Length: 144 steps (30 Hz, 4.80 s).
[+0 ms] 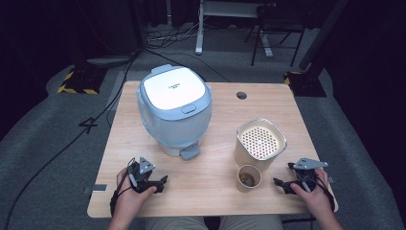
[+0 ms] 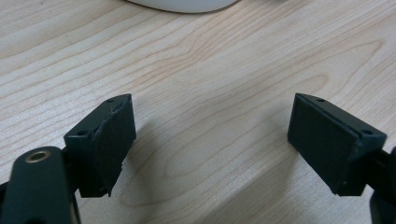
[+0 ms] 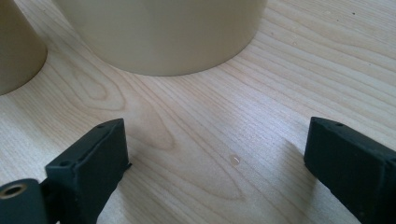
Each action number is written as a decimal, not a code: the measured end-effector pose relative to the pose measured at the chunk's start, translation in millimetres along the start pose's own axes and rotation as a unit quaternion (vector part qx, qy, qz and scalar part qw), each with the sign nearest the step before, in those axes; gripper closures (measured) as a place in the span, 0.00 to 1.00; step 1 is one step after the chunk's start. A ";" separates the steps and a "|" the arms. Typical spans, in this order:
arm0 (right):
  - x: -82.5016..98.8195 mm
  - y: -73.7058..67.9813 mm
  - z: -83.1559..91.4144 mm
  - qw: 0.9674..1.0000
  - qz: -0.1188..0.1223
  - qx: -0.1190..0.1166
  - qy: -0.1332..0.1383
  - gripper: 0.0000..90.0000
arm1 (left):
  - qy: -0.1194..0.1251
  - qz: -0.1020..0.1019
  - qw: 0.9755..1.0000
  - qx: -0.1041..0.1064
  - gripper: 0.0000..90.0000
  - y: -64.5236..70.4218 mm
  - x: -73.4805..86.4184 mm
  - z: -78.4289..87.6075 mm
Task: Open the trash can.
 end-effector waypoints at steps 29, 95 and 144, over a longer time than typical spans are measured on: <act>-0.3 0.1 -0.3 1.000 0.002 -0.003 0.001 0.07 | 0.027 -0.078 0.990 0.114 0.41 27.1 -36.7 85.0; -0.7 0.4 -0.8 1.000 0.007 -0.006 0.003 0.07 | 0.141 -0.092 0.941 0.292 0.97 91.6 -233.9 118.4; -0.8 0.1 -0.6 1.000 0.009 -0.005 0.003 0.08 | 0.099 -0.137 0.939 0.298 0.68 122.4 -204.6 133.9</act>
Point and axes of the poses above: each handheld gripper's, and its own axes: z roughly backward along the jaws, x roughly out of its underside, y roughly to its right, the point moved 10 cm from there along -z, roughly forward along the jaws, and after that the axes turned 15 degrees about z, right-handed, at the moved point
